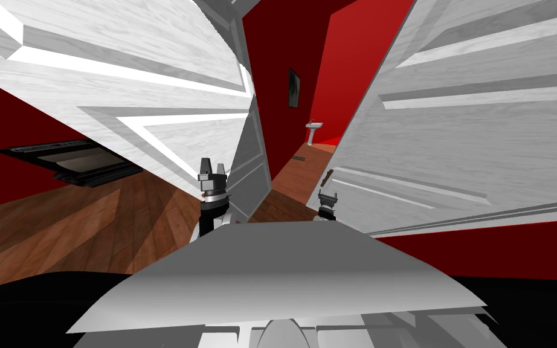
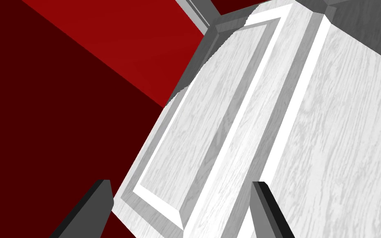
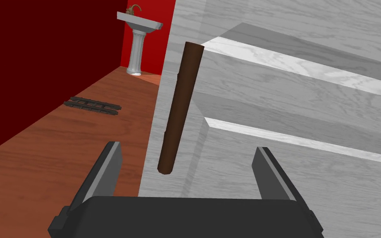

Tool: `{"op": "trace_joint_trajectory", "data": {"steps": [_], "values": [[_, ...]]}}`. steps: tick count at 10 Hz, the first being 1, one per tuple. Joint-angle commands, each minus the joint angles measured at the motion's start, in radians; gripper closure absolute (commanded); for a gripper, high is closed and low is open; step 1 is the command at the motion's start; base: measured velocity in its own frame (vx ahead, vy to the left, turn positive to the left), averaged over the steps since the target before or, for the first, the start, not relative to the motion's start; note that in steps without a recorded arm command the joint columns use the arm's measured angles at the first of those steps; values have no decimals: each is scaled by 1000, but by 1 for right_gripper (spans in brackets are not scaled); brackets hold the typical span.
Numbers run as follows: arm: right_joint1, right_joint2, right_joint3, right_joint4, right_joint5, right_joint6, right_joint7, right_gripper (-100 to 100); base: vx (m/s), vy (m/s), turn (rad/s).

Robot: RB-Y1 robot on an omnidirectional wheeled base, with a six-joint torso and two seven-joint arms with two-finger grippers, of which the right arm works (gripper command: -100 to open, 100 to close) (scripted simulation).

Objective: Pull the door open

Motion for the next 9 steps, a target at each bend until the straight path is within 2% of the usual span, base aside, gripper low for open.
{"op": "trace_joint_trajectory", "data": {"steps": [1, 3, 8, 9], "values": [[-9, 4, -6, 44, -31, -5, -43, -100, 79, -91, 160], [-22, 6, -11, 98, -59, -14, -86, -100, 85, -91, 138], [-43, 11, -19, 185, -105, -29, -154, -100, 66, -61, 80], [-39, 10, -19, 167, -98, -23, -141, -100, 27, -27, 24]]}}
